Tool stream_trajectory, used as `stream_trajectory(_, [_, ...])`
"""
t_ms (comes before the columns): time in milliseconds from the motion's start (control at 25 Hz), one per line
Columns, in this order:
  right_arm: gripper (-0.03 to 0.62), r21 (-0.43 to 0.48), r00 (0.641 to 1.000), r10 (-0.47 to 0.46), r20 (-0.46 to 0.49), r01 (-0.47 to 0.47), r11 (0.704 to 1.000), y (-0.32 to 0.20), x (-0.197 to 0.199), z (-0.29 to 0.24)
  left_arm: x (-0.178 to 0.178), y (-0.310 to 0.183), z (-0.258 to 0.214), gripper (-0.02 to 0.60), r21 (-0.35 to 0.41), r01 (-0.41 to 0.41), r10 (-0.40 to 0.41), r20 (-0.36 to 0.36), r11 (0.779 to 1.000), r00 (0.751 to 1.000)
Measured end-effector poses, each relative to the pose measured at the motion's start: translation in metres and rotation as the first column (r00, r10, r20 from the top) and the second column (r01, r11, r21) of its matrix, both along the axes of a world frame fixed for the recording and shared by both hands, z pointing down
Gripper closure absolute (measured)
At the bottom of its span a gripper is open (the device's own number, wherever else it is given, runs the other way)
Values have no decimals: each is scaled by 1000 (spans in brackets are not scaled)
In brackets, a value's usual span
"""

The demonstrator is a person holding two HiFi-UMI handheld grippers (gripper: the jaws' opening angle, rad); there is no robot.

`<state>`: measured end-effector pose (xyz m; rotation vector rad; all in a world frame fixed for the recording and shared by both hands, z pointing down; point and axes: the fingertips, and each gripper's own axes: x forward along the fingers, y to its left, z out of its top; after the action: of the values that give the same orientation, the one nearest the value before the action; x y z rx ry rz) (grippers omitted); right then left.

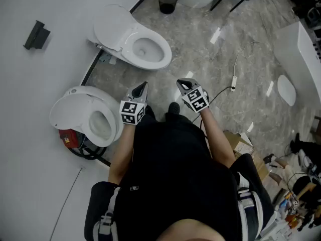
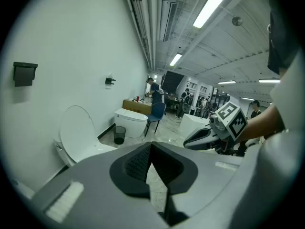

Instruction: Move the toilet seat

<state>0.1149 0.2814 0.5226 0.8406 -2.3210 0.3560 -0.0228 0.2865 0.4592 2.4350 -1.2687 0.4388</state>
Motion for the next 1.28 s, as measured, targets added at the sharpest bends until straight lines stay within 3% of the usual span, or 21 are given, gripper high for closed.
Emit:
stream_trajectory(360, [591,40,999,-28,17,27,999,13,33,-14,28,19,-4,583,7,39,-39,13,999,999])
stream_trajectory(880, [574,73,996,-80,25,78,994,5,29,-16,29,15,-6,572,18,76,-77,27,997,997])
stream_trajectory(1280, [391,62,991,-128,34,125,990,2,23,-11,34,7,-8,475,17,52,-53,44,998,998])
